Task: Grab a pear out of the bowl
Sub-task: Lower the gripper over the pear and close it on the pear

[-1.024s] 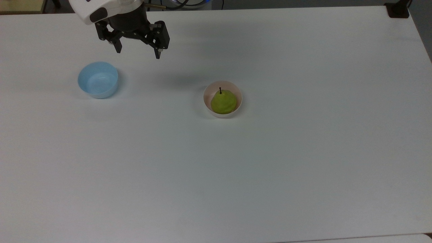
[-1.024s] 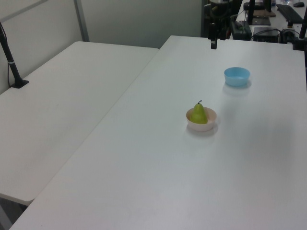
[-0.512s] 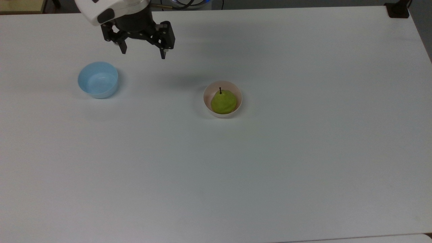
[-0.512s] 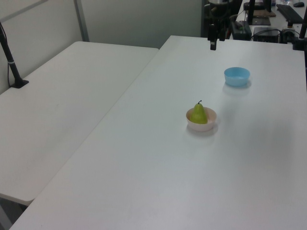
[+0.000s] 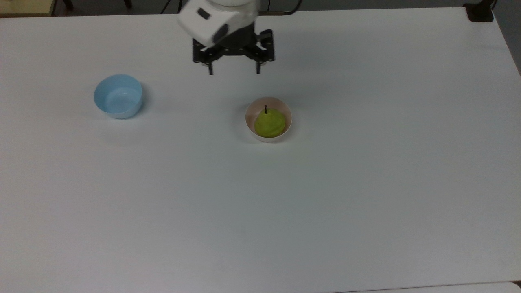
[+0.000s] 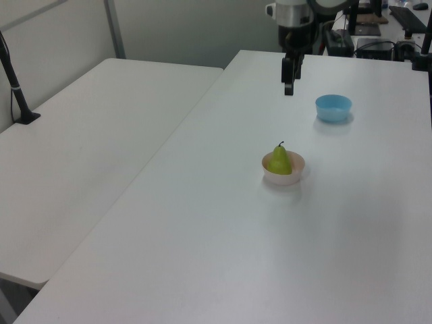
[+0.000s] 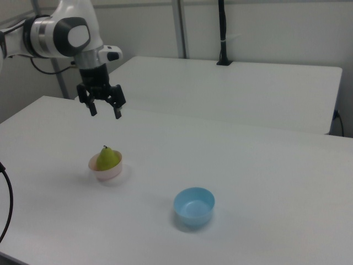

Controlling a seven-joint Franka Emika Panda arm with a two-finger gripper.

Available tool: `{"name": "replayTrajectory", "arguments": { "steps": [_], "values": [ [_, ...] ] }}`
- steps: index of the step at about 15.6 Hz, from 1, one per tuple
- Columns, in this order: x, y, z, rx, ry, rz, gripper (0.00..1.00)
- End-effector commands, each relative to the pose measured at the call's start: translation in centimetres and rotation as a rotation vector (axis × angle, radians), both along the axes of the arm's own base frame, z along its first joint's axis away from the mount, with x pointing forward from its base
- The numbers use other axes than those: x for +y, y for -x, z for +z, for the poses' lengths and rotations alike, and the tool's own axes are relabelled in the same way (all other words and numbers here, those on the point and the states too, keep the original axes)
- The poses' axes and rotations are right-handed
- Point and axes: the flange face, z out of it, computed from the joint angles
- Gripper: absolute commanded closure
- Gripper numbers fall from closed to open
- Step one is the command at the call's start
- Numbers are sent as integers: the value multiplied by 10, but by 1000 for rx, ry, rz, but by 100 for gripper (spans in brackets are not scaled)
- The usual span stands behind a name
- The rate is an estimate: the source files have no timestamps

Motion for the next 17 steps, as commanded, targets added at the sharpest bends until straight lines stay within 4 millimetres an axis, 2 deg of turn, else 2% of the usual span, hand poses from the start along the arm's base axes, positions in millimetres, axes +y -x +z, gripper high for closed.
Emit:
{"name": "replayTrajectory", "arguments": {
  "steps": [1,3,5,10,14,16,17],
  "values": [
    [34,-1,-26,49,3,41,0],
    [41,-4,-46,77,12,56,0],
    [56,-6,-70,114,18,84,0],
    [80,-17,-138,148,38,119,0],
    [80,-25,-171,121,48,120,0],
    [81,-26,-181,110,53,120,0],
    [82,-25,-183,113,53,122,4]
  ]
}}
